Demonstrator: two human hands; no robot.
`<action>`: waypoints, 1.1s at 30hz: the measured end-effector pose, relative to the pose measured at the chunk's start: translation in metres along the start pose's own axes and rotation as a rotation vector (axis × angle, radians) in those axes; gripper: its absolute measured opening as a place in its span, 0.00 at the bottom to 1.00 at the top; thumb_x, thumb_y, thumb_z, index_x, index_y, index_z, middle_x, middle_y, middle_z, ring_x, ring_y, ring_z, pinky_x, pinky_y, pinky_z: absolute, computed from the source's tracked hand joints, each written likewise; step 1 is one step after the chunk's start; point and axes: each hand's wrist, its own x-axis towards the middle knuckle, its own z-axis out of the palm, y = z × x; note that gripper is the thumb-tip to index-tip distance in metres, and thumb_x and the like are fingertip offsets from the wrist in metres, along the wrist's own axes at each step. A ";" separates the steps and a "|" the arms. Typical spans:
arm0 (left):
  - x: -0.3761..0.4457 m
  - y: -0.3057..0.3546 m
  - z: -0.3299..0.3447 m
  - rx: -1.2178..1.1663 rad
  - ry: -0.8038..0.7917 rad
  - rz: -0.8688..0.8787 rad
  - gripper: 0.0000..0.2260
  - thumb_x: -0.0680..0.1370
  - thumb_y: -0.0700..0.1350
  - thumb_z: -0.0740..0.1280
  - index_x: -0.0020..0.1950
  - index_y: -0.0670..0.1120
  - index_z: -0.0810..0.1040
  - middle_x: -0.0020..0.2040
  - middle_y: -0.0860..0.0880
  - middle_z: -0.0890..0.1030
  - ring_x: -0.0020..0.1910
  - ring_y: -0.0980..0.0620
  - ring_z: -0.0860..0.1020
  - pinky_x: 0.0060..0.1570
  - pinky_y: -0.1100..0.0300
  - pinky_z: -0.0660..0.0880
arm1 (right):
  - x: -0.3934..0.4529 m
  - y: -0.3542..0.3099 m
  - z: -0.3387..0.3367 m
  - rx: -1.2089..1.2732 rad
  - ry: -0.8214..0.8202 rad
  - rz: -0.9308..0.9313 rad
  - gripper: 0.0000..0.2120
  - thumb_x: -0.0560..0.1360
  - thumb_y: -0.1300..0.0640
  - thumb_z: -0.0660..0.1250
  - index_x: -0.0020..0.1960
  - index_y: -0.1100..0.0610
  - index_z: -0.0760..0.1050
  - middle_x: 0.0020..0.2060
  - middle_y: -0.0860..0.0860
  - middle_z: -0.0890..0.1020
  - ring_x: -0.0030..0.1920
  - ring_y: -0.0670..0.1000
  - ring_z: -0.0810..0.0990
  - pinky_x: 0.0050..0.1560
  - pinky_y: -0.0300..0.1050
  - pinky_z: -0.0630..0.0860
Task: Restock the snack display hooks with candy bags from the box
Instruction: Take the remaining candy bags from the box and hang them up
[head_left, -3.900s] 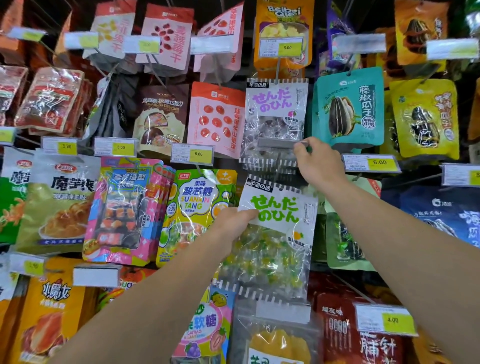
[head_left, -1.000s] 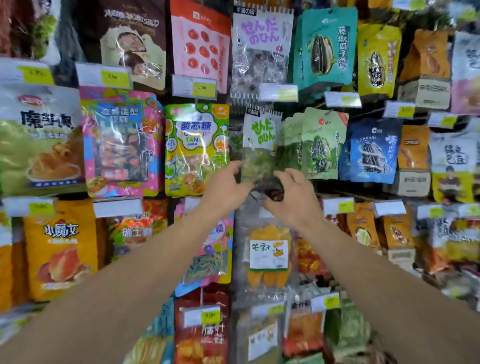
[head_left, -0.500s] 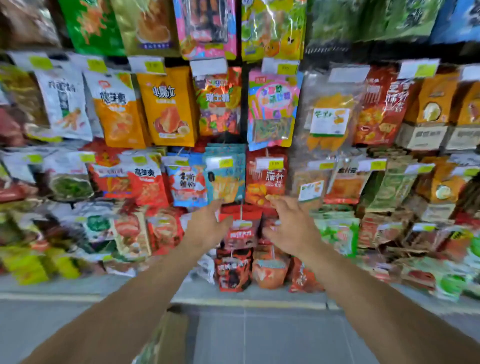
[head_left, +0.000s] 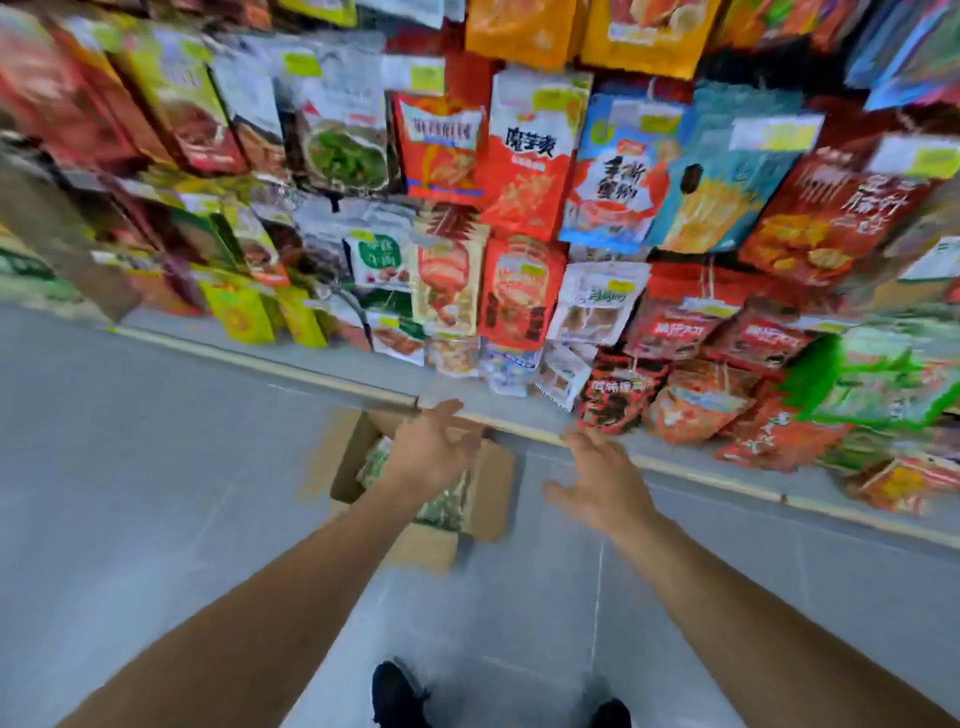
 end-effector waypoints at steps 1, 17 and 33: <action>0.006 -0.026 -0.010 0.014 -0.015 -0.040 0.27 0.72 0.58 0.64 0.69 0.51 0.74 0.58 0.43 0.82 0.59 0.42 0.79 0.57 0.54 0.74 | 0.012 -0.020 0.016 0.003 -0.034 0.014 0.36 0.73 0.43 0.70 0.75 0.55 0.63 0.72 0.54 0.66 0.72 0.58 0.64 0.70 0.49 0.65; 0.146 -0.245 -0.012 -0.114 -0.102 -0.451 0.16 0.76 0.46 0.69 0.64 0.51 0.78 0.51 0.54 0.79 0.55 0.48 0.79 0.51 0.64 0.70 | 0.204 -0.108 0.177 0.070 -0.387 0.095 0.31 0.74 0.49 0.68 0.74 0.56 0.64 0.69 0.55 0.69 0.68 0.58 0.69 0.64 0.51 0.71; 0.343 -0.470 0.191 -0.057 -0.401 -0.554 0.19 0.75 0.46 0.65 0.66 0.47 0.76 0.53 0.46 0.83 0.44 0.51 0.78 0.41 0.61 0.72 | 0.401 -0.033 0.464 0.300 -0.481 0.436 0.22 0.70 0.49 0.71 0.62 0.53 0.74 0.58 0.51 0.78 0.59 0.54 0.77 0.48 0.42 0.67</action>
